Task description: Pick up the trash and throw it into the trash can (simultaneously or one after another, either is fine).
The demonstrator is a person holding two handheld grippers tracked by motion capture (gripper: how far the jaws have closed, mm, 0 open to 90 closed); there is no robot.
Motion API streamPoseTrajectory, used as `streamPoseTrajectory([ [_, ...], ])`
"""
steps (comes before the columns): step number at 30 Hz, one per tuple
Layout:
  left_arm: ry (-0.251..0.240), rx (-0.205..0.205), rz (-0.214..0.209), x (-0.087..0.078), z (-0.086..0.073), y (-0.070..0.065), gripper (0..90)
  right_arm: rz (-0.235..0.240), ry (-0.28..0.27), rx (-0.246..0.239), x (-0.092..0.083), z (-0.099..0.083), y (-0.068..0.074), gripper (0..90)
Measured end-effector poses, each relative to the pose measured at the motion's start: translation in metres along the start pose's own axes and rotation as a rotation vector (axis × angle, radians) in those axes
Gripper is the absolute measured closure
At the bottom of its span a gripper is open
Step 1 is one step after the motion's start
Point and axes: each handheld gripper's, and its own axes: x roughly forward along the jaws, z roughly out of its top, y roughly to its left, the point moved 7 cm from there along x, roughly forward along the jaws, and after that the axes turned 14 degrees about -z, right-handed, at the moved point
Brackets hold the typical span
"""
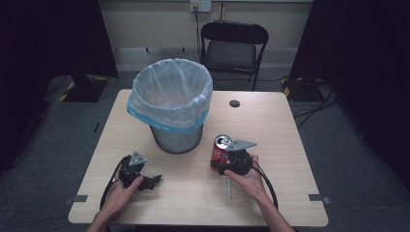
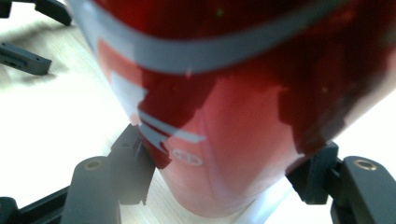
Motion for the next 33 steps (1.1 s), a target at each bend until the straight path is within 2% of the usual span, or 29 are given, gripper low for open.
streamPoseTrajectory([
  [15,0.002,0.001,0.000,0.000,0.000,0.000,0.0,0.019,-0.041,0.014,-0.019,0.015,-0.001,34.5],
  [22,0.002,0.001,0.000,0.000,0.000,0.000,0.0,0.046,-0.083,0.024,-0.031,0.034,-0.001,34.5],
  [33,0.005,0.004,0.001,0.000,0.000,0.000,0.0,0.077,-0.114,0.027,-0.047,0.053,-0.003,34.5],
])
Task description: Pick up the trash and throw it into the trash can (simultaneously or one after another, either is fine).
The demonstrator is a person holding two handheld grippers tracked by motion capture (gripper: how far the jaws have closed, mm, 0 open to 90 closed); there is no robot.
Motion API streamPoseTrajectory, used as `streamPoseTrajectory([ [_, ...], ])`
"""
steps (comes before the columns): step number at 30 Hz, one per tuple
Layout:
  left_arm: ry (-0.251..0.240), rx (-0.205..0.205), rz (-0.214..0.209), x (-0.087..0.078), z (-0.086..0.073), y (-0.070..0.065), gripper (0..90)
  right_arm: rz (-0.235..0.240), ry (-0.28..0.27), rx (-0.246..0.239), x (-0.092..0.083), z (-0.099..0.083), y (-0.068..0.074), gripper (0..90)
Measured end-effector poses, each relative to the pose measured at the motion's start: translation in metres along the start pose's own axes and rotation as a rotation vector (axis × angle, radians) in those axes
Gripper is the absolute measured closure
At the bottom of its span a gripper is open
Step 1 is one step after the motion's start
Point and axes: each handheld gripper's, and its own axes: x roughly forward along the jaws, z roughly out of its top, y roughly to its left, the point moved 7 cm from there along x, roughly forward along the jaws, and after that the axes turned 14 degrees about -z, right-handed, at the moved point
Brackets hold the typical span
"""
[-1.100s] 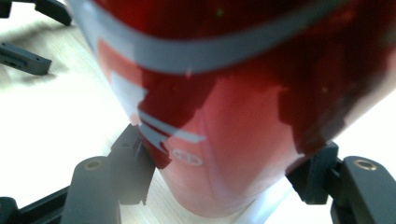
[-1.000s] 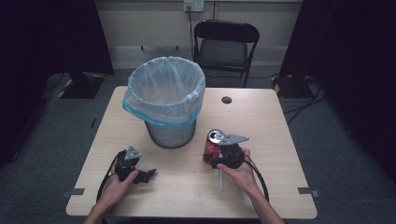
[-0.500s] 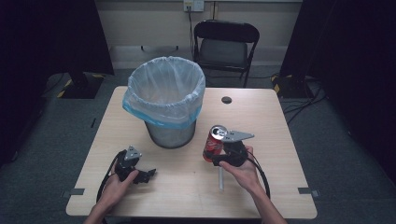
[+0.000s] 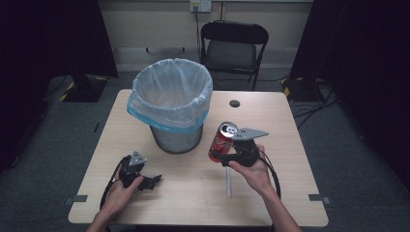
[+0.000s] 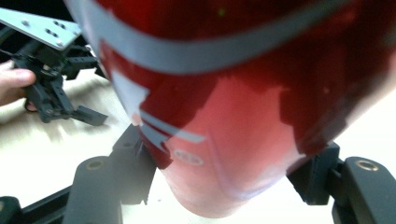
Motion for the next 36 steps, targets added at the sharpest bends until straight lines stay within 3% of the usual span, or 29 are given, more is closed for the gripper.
streamPoseTrajectory([
  [21,-0.003,-0.003,-0.001,0.000,0.000,0.000,0.0,0.014,-0.123,0.001,-0.042,0.056,-0.017,34.6],
  [30,-0.003,-0.003,-0.001,0.000,0.000,0.000,0.0,0.051,-0.177,-0.015,-0.054,0.077,-0.013,34.6],
  [36,-0.004,-0.003,-0.001,0.000,0.000,0.000,0.0,0.074,-0.222,-0.003,-0.066,0.102,-0.010,34.7],
])
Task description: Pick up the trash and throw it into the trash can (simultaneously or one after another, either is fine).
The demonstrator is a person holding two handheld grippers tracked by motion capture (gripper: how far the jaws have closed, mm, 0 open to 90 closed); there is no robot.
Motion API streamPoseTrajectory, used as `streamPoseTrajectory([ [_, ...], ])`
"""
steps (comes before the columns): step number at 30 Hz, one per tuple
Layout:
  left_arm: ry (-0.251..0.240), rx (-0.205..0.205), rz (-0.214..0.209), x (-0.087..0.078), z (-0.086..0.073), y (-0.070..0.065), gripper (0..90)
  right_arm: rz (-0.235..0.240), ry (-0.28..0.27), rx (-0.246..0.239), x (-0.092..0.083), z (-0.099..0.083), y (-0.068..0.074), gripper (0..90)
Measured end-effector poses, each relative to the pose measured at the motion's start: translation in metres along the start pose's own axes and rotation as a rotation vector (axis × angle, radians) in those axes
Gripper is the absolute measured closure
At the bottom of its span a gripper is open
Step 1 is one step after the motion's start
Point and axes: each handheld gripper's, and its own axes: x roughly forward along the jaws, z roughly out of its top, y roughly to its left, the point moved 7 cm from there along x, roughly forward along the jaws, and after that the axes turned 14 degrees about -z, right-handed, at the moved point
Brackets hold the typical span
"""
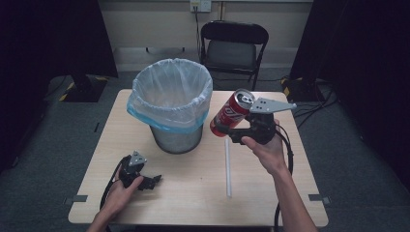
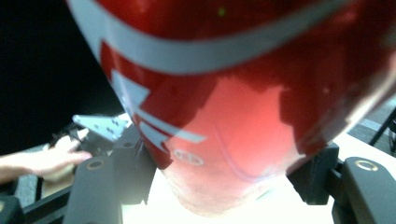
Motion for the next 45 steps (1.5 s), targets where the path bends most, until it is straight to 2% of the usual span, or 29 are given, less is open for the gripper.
streamPoseTrajectory([
  [9,0.001,0.001,0.000,0.000,0.000,0.000,0.0,0.026,-0.057,0.010,-0.002,0.029,0.004,34.7],
  [14,0.000,0.000,0.000,0.000,0.000,0.000,0.0,0.037,-0.068,0.023,0.002,0.038,0.005,34.7],
  [24,0.000,0.001,0.000,0.000,0.000,0.000,0.0,0.058,-0.126,0.040,0.009,0.066,0.009,34.8],
  [26,0.000,0.000,0.001,0.000,0.000,0.000,0.0,0.065,-0.144,0.029,0.016,0.073,0.012,34.8],
  [28,0.003,0.003,0.001,0.000,0.000,0.000,0.0,0.072,-0.152,0.039,0.021,0.079,0.012,34.8],
  [32,0.000,0.001,0.000,0.000,0.000,0.000,0.0,0.073,-0.154,0.038,0.029,0.085,0.014,34.8],
  [35,0.000,0.000,0.000,0.000,0.000,0.000,0.0,0.085,-0.166,0.057,0.042,0.092,0.016,34.8],
  [44,0.000,0.001,0.000,0.000,0.000,0.000,0.0,0.080,-0.153,0.067,0.071,0.102,0.020,34.8],
  [45,0.005,0.004,0.001,0.000,0.000,0.000,0.0,0.078,-0.135,0.061,0.079,0.103,0.019,34.8],
])
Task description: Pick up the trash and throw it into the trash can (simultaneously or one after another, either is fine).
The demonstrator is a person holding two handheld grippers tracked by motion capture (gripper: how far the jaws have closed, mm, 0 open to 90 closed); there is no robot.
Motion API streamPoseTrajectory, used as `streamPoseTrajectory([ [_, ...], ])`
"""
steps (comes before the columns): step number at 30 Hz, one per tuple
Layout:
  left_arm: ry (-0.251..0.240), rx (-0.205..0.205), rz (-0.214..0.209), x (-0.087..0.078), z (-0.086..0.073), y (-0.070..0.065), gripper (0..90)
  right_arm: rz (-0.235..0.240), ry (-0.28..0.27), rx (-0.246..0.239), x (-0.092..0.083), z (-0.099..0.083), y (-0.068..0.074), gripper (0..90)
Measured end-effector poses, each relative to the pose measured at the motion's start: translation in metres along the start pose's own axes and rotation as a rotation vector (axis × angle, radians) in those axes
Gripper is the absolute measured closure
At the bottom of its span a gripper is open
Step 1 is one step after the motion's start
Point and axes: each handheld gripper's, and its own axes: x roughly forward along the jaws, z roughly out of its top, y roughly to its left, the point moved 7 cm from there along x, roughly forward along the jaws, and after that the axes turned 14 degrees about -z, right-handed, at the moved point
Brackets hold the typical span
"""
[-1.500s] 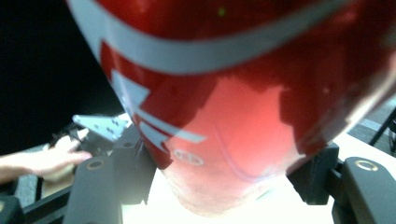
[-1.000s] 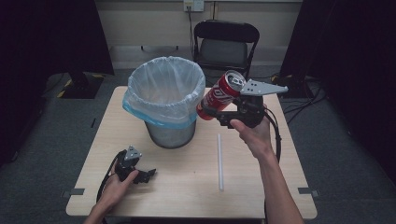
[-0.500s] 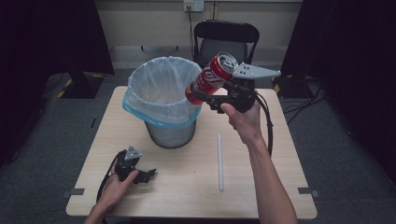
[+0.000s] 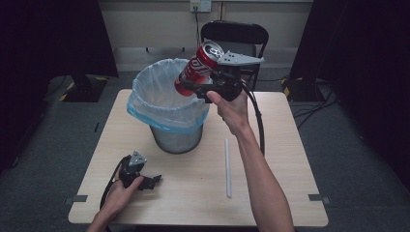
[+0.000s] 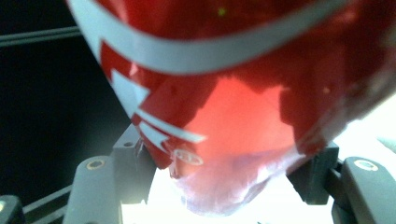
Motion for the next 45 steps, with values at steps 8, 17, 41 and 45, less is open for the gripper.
streamPoseTrajectory([
  [8,-0.007,-0.005,0.000,0.000,0.000,0.000,0.0,-0.022,0.038,-0.010,0.025,0.000,0.000,34.5],
  [17,-0.011,-0.008,0.000,0.001,0.000,-0.001,0.0,-0.067,0.086,-0.005,0.043,-0.015,-0.009,34.0],
  [41,-0.005,-0.003,-0.001,0.000,0.000,0.000,0.0,-0.115,0.106,0.027,0.045,-0.016,-0.024,24.4],
  [45,-0.007,-0.007,-0.003,0.001,0.000,-0.001,0.0,-0.133,0.104,0.025,0.035,-0.016,-0.031,24.5],
])
